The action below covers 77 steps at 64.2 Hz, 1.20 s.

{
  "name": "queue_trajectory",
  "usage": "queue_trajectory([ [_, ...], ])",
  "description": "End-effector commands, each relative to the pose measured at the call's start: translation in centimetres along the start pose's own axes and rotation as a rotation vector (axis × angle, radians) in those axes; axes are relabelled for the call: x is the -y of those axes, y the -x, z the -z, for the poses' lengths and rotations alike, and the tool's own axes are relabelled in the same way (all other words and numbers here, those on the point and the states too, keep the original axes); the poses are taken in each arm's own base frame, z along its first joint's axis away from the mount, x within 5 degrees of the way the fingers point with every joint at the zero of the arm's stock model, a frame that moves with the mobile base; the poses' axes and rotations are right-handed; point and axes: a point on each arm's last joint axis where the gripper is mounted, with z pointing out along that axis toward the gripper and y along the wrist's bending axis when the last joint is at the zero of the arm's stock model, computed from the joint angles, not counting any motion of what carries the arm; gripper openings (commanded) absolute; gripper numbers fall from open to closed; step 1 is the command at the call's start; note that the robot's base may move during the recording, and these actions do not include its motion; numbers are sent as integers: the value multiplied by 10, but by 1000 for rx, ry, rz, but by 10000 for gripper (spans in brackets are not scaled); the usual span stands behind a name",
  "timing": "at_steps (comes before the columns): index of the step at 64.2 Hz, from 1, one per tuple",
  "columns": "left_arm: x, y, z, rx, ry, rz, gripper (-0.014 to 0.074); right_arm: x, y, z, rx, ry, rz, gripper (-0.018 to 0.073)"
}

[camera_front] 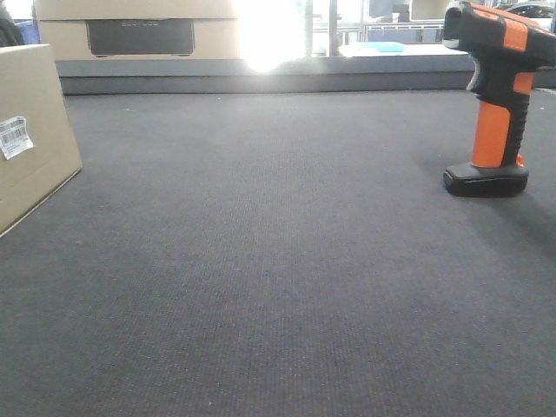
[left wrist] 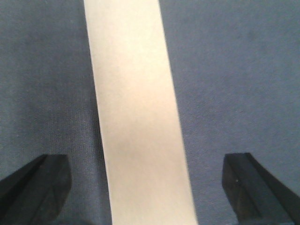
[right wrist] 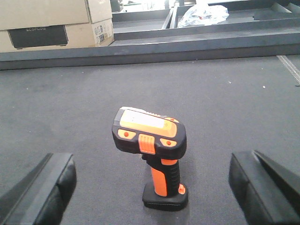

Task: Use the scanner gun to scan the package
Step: 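Grasp the tan cardboard box with the left gripper and lift it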

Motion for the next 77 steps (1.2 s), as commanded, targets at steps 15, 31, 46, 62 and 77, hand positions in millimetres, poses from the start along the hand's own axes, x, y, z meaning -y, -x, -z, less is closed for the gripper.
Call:
queue_trajectory([
  [15,-1,11,-48,-58,5,-41,547,0,2,-1,7,1,5,568],
  [31,6,12,-63,-98,34,-97,534,0,2,-1,7,1,5,568],
  [46,6,12,-63,-99,31,-87,80,0,1,-1,-4,2,6,568],
  [62,15,13,-48,-136,-53,-52,-111,-1,0,0,-10,4,6,568],
  [77,43,13,2,22,-312,38,-111,-6,-9,-1,-74,43,15,568],
])
